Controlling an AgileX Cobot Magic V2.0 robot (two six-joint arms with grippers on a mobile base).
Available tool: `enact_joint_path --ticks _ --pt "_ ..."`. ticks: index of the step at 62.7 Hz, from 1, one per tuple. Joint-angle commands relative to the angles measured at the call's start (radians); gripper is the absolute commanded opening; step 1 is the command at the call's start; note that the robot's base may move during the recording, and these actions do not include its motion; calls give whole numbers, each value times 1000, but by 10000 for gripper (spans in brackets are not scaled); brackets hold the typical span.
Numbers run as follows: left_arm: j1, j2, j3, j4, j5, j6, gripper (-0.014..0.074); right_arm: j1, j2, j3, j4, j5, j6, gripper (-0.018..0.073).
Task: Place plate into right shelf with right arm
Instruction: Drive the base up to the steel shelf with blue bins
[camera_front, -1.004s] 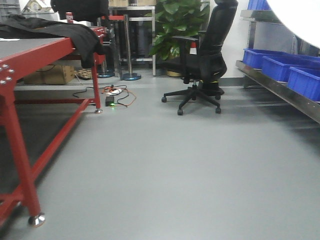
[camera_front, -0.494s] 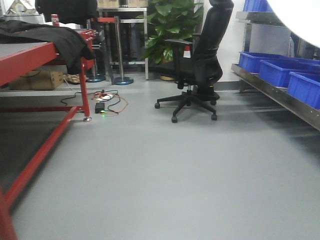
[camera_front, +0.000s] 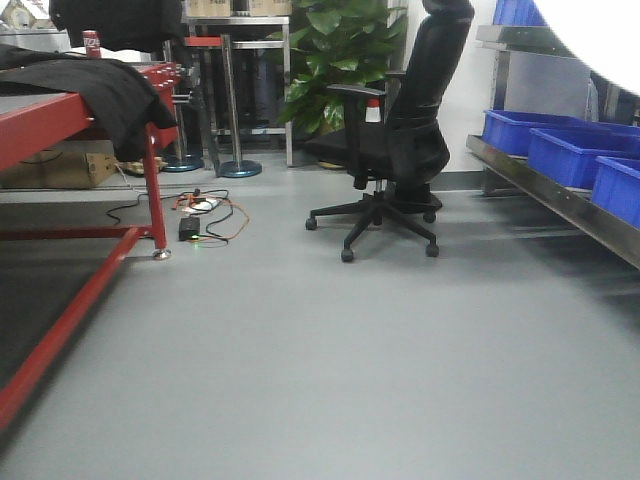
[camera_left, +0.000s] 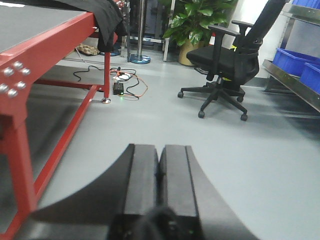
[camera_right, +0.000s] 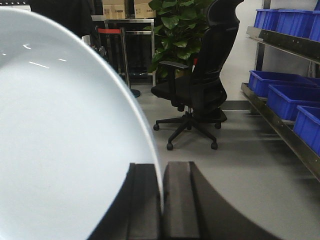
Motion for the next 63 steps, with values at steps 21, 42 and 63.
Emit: enact_joint_path --ticks 21,42,63 --pt "-2 -10 10 -8 -90 -7 -128 -5 5 -29 5 -94 -4 54" --pt "-2 -10 10 -8 -90 -7 -128 -5 5 -29 5 -94 -4 54" --pt "-2 -10 10 -8 -90 -7 -128 -5 5 -29 5 -94 -4 54"
